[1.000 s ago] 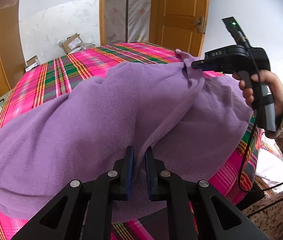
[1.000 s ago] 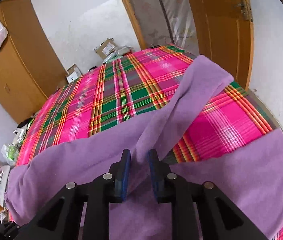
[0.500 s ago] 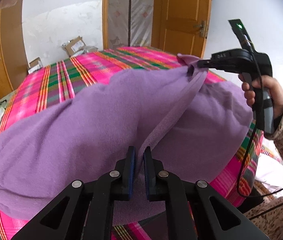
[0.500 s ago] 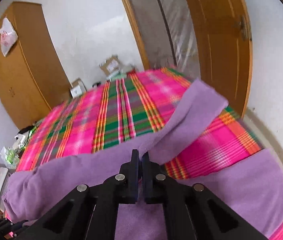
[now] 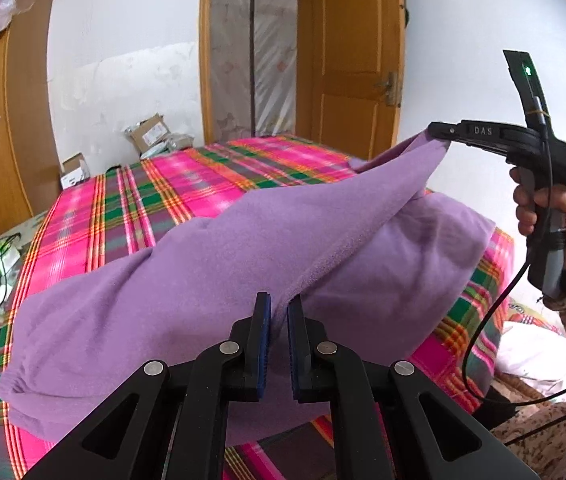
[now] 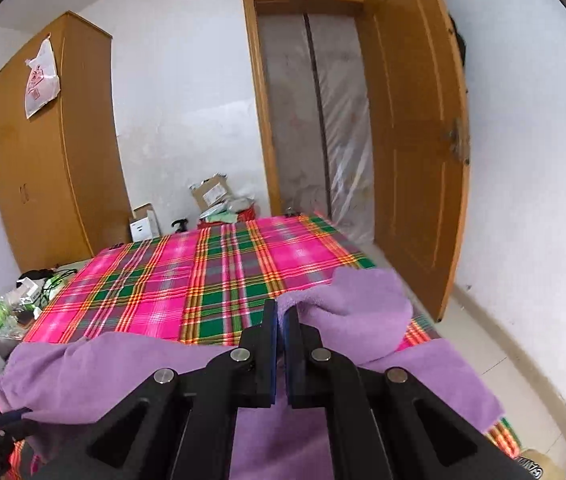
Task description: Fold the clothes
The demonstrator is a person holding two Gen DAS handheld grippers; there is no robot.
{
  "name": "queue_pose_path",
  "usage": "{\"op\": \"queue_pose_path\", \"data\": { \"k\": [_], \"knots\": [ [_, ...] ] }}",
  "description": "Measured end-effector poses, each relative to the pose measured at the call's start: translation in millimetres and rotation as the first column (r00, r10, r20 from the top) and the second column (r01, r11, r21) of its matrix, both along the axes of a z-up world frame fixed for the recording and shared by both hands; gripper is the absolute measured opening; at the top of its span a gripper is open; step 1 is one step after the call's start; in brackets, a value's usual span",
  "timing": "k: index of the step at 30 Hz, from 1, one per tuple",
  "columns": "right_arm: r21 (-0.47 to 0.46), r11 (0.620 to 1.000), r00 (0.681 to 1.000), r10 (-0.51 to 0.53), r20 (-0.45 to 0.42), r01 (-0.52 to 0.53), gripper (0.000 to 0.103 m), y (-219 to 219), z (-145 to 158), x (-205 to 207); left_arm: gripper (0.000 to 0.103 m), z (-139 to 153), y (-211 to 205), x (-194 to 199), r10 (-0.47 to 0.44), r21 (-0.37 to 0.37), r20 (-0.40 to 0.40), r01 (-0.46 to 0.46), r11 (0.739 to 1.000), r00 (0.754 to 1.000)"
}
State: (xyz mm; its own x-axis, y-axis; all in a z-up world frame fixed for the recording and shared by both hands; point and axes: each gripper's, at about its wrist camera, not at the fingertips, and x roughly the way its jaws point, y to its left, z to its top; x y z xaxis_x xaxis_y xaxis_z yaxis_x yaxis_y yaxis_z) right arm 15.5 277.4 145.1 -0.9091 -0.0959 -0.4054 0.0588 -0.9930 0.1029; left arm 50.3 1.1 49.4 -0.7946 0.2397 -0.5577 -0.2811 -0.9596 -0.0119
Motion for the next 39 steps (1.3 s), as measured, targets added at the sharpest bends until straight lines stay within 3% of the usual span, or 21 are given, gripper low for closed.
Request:
{"op": "queue_pose_path", "data": {
  "k": [13, 26, 30, 33, 39],
  "knots": [
    [0.019, 0.999, 0.989, -0.048, 0.138, 0.046, 0.003, 21.1, -51.7, 19.4, 0.008, -23.4, 9.3, 4.9, -0.031, -0.068, 0.064, 0.035, 0.997, 0.998],
    [0.017, 0.998, 0.969, -0.062, 0.24, 0.059, 0.003, 32.5, -92.8, 24.1, 0.008, -42.2, 8.5, 6.3, -0.04, -0.076, 0.123, 0.05, 0.996, 0.992],
    [-0.004, 0.998, 0.97, -0.061, 0.234, 0.063, 0.003, 35.7, -92.4, 30.0, 0.008, -43.2, 7.1, 6.7, -0.04, -0.083, 0.132, 0.051, 0.995, 0.991],
    [-0.023, 0.998, 0.976, -0.053, 0.211, 0.06, 0.003, 36.3, -85.5, 37.3, 0.008, -40.7, 0.5, 9.2, -0.044, -0.042, 0.139, 0.05, 0.998, 0.989],
    [-0.046, 0.998, 0.978, -0.039, 0.205, 0.05, 0.003, 37.0, -74.2, 49.9, 0.008, -37.1, -5.0, 8.5, -0.012, -0.055, 0.125, 0.019, 0.998, 0.992]
  ]
}}
